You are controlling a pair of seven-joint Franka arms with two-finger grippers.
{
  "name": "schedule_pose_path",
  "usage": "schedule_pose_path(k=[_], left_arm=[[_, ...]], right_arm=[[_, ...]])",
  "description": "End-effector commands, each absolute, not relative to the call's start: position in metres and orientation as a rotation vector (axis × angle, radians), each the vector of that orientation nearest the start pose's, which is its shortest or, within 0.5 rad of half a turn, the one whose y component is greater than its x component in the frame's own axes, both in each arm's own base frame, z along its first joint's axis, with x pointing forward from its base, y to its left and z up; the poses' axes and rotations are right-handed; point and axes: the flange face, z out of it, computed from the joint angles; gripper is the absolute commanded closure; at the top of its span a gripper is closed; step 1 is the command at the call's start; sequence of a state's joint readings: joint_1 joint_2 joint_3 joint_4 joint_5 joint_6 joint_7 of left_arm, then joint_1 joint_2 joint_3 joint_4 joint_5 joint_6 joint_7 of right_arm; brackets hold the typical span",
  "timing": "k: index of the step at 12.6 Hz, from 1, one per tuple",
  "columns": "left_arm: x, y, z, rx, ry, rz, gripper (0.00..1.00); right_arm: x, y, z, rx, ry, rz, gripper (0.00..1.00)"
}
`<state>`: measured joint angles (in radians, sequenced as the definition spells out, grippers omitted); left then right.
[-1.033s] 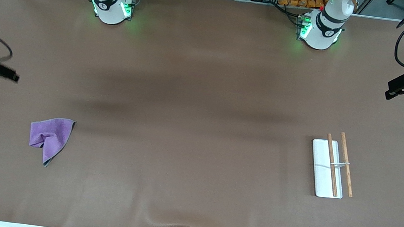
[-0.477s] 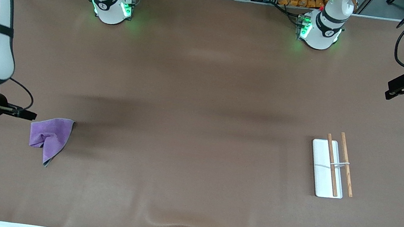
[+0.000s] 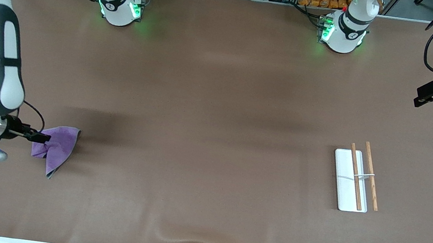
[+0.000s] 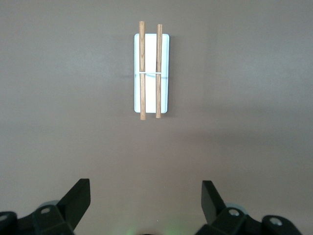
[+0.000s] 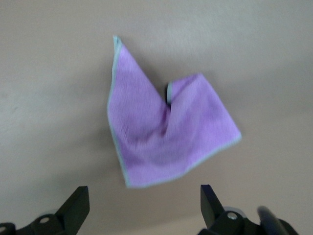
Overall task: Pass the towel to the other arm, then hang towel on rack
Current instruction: 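Reach the right gripper down to the purple towel and grasp it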
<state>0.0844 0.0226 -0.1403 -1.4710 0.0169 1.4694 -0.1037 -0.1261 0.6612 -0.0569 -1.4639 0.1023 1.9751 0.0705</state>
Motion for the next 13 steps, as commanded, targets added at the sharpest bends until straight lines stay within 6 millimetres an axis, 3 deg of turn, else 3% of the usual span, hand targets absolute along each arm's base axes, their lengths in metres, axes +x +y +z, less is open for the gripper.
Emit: schedule_pose_path(k=[1,3,9,10,11,12,13], left_arm=[[0.547,-0.026,0.654,-3.143,-0.055,0.036,0.00],[0.547,-0.026,0.655,-3.143,-0.055,0.034,0.00],[0.547,-0.025,0.654,-3.143,-0.058,0.036,0.00],[0.547,-0.026,0.653,-3.143,-0.055,0.039,0.00],[0.547,-0.026,0.653,-3.143,-0.055,0.039,0.00],[0.547,-0.026,0.653,-3.143,-0.055,0.039,0.00],[0.547,-0.026,0.654,-3.143,-0.058,0.036,0.00]], right_arm=[[0.700,-0.130,0.255,-3.049,0.305,0.160,0.00],[0.701,-0.146,0.236,-3.060,0.222,0.118,0.00],[0.703,-0.148,0.212,-3.055,0.218,0.081,0.01],[0.700,-0.158,0.208,-3.053,0.232,0.087,0.41],[0.698,-0.162,0.200,-3.045,0.247,0.099,0.90],[0.697,-0.163,0.196,-3.043,0.249,0.106,1.00],[0.697,-0.163,0.196,-3.045,0.221,0.104,1.00]])
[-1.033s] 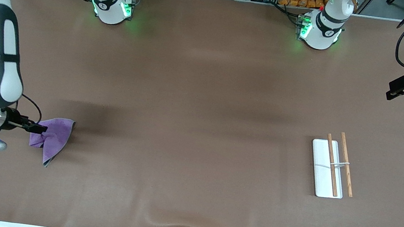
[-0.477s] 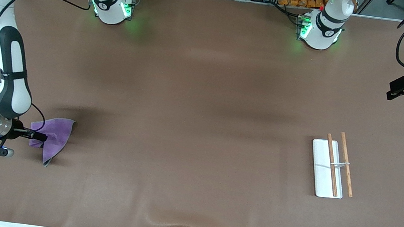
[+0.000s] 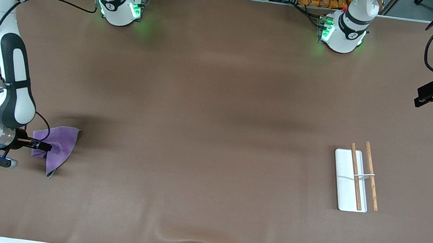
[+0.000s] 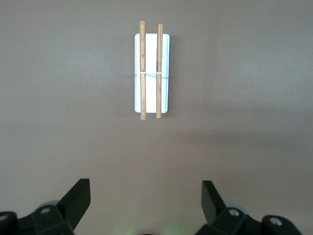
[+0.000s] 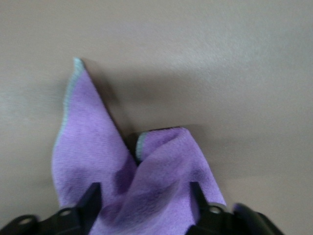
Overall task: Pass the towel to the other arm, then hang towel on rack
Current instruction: 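Lift the towel with the right gripper while the left gripper approaches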
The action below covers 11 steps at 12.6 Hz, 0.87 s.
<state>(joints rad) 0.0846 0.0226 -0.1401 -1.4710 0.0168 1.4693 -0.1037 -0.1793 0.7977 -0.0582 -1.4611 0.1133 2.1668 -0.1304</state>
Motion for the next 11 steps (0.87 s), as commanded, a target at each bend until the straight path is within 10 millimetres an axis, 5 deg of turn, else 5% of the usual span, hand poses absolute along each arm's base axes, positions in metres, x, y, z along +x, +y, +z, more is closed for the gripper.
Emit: schedule_pose_path(k=[1,6,9,11], left_arm=[[0.548,-0.026,0.654,-3.143,-0.055,0.036,0.00],[0.547,-0.023,0.656,-3.144,-0.065,0.032,0.00],[0.547,-0.023,0.654,-3.143,-0.065,0.036,0.00],[0.548,-0.023,0.653,-3.144,-0.067,0.036,0.00]], right_arm=[[0.697,-0.163,0.196,-3.047,0.177,0.100,1.00],[0.702,-0.151,0.208,-3.057,0.123,0.091,1.00],[0.705,-0.129,0.262,-3.054,0.000,0.077,1.00],[0.705,-0.093,0.318,-3.048,-0.083,0.085,1.00]])
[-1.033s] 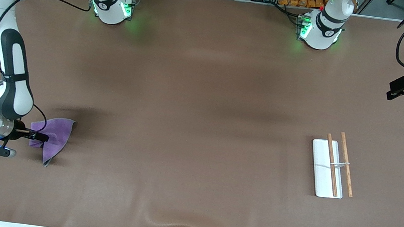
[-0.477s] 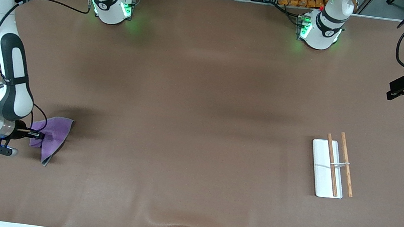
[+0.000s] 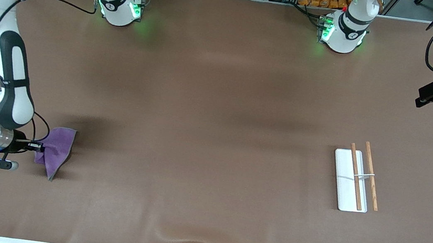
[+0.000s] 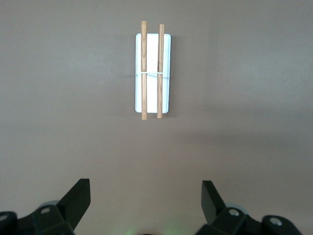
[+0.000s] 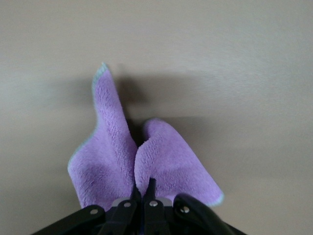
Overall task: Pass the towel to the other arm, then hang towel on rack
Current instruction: 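Lift the towel with the right gripper while the left gripper approaches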
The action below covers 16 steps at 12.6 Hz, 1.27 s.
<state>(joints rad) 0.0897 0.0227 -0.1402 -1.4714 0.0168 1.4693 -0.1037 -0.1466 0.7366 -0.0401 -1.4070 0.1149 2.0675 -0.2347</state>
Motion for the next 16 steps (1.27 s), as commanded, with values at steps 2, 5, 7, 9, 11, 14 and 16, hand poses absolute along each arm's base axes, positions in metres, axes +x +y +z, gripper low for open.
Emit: schedule_pose_path(k=[2,5,7,9,11,14,16], left_arm=[[0.548,-0.022,0.650,-3.144,-0.069,0.051,0.00],[0.565,-0.026,0.623,-3.146,-0.086,0.104,0.00],[0.585,-0.037,0.599,-3.157,-0.061,0.095,0.00],[0.601,-0.052,0.576,-3.238,-0.141,0.115,0.00],[0.616,-0.063,0.558,-3.328,-0.327,0.140,0.00],[0.633,-0.098,0.526,-3.410,-0.425,0.193,0.00],[0.639,-0.128,0.506,-3.492,-0.458,0.275,0.00]], right_arm=[[0.700,-0.064,0.364,-3.043,-0.151,0.078,1.00],[0.692,-0.004,0.403,-3.021,-0.214,0.104,1.00],[0.681,0.054,0.422,-3.028,-0.154,0.149,1.00],[0.667,0.112,0.438,-3.020,-0.165,0.177,1.00],[0.652,0.172,0.451,-2.982,-0.150,0.180,1.00],[0.624,0.258,0.456,-2.949,-0.224,0.200,1.00],[0.604,0.315,0.474,-2.941,-0.268,0.156,1.00]])
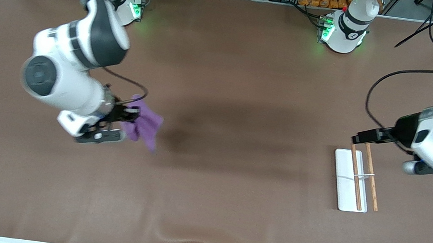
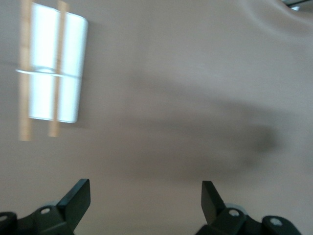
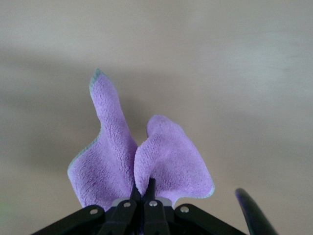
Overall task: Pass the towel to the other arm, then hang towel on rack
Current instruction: 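Lift the towel with the right gripper while the left gripper approaches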
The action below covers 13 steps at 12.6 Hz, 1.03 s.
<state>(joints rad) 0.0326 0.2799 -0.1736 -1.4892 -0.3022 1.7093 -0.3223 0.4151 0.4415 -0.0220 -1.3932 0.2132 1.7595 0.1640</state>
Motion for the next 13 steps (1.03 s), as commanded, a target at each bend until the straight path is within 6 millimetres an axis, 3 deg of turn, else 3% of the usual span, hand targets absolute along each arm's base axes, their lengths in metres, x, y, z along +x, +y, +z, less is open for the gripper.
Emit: schedule_pose_path(k=[1,4,6,8,9,13], left_arm=[[0.641,-0.147,0.497,-3.526,-0.456,0.305,0.00],[0.658,-0.205,0.463,-3.602,-0.563,0.287,0.00],[0.657,-0.247,0.452,-3.589,-0.719,0.266,0.00],[0.649,-0.279,0.440,-3.548,-0.874,0.360,0.01],[0.645,-0.290,0.434,-3.515,-0.972,0.428,0.08],[0.632,-0.312,0.435,-3.424,-1.134,0.527,0.21]], right_arm=[[0.590,0.345,0.484,-2.940,-0.262,0.142,1.00],[0.557,0.402,0.497,-2.932,-0.297,0.126,1.00],[0.541,0.430,0.507,-2.912,-0.366,0.081,1.00],[0.534,0.450,0.509,-2.882,-0.398,0.013,1.00],[0.529,0.462,0.509,-2.864,-0.419,-0.028,1.00],[0.523,0.497,0.498,-2.800,-0.472,-0.163,1.00]])
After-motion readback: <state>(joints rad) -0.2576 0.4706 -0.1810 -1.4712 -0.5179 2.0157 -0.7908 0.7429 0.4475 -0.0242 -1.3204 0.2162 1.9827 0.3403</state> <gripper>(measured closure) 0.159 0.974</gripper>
